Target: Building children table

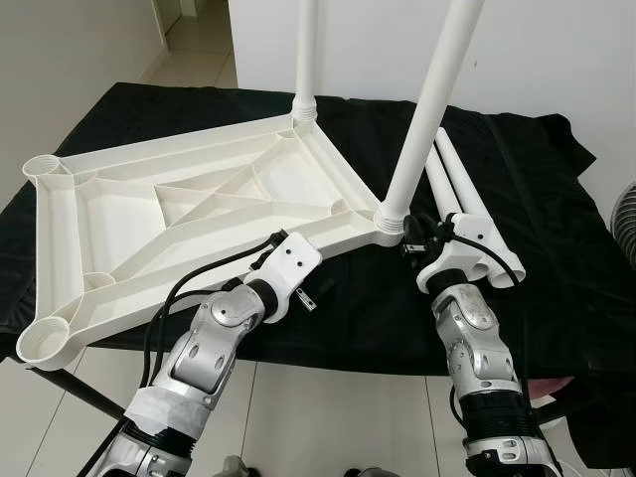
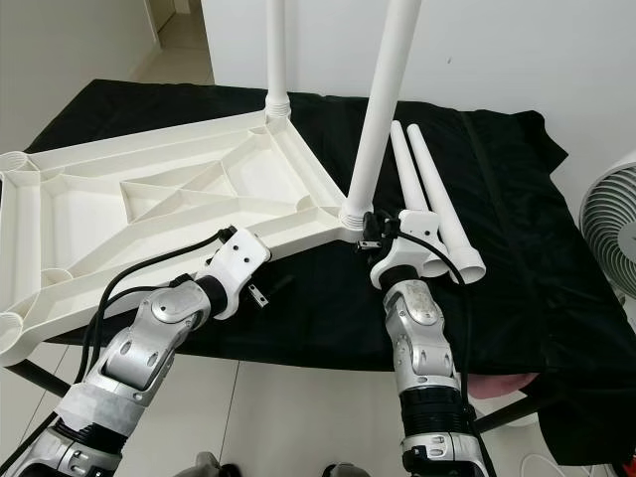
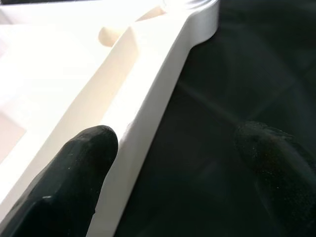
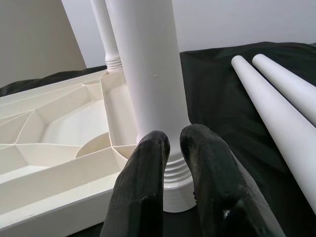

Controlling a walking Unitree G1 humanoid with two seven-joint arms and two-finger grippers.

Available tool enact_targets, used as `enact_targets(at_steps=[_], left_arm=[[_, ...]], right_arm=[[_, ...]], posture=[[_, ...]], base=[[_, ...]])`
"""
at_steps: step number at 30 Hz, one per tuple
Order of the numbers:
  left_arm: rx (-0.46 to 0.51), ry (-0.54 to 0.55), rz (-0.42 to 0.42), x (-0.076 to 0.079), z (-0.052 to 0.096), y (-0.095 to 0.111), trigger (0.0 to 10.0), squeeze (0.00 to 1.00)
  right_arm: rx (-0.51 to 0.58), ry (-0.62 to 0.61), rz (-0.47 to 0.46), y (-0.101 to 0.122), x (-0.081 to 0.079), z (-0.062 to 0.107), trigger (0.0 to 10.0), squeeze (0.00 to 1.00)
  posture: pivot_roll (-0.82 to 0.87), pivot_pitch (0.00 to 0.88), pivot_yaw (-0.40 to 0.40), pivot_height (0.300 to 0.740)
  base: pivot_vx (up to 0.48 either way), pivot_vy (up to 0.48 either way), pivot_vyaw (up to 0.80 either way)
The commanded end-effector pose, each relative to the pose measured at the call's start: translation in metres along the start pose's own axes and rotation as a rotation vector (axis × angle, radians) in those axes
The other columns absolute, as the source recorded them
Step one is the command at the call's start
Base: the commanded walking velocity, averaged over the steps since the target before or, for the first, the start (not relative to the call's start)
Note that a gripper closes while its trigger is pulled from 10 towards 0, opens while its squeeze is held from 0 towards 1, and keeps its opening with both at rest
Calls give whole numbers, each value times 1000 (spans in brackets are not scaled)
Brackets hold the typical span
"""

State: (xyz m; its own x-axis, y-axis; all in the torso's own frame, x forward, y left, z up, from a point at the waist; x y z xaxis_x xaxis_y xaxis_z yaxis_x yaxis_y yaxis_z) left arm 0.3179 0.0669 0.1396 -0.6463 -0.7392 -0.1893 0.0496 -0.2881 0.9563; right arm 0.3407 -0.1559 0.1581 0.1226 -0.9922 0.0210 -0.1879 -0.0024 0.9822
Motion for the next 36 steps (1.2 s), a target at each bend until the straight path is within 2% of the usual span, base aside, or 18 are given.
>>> enact_targets(at_steps=[1,11,18,19,20,22,23,33,36], left_arm=[[-18,171,-12,-19,2,-5,10000,0],[-85,238,7,-49,10,-22,10000,0],[-98,232,41,-54,12,-26,10000,0],[-98,234,58,-55,12,-27,4157,0],[-99,236,67,-55,12,-27,667,0],[-100,238,72,-55,11,-28,667,0],[-97,236,80,-55,10,-28,0,0],[-92,238,97,-53,9,-28,0,0],[-76,235,103,-50,4,-24,0,0]], right_arm=[[-2,-25,-7,-2,4,4,10000,0],[-1,-15,-11,0,-2,3,10000,0],[-2,-15,-12,0,-2,3,10000,0],[-2,-16,-12,0,-2,3,10000,0],[-2,-16,-12,0,-2,2,10000,0],[-2,-16,-12,0,-2,2,10000,0],[-1,-16,-13,0,-2,2,10000,0],[5,-26,-12,2,-1,0,10000,0],[12,-29,-12,4,-1,-2,10000,0]], posture=[[-107,74,10,740],[-104,74,6,740],[-106,67,9,740],[-106,64,10,740],[-106,64,10,740],[-106,64,10,740],[-106,64,10,740],[-107,68,16,740],[-110,70,18,740]], base=[[0,0,0],[0,0,0],[0,0,0],[0,0,0],[0,0,0],[0,0,0],[0,0,0],[0,0,0],[0,0,0]])
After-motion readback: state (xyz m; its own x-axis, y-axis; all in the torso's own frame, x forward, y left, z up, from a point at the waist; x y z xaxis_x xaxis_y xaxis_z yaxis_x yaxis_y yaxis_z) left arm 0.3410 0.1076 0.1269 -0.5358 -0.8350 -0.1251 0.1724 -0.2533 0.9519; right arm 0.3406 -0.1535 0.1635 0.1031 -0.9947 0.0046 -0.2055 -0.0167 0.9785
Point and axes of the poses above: a point about 5 cm out from each wrist's last joint towards the gripper, its own z axis pointing back from the gripper into the wrist, its own y axis along the axis of the wrist's last joint, x = y × z, the point moved 2 cm from there along -z, pointing out of the wrist towards the gripper, and after that the axes turned 9 degrees about z, right-handed, at the moved point
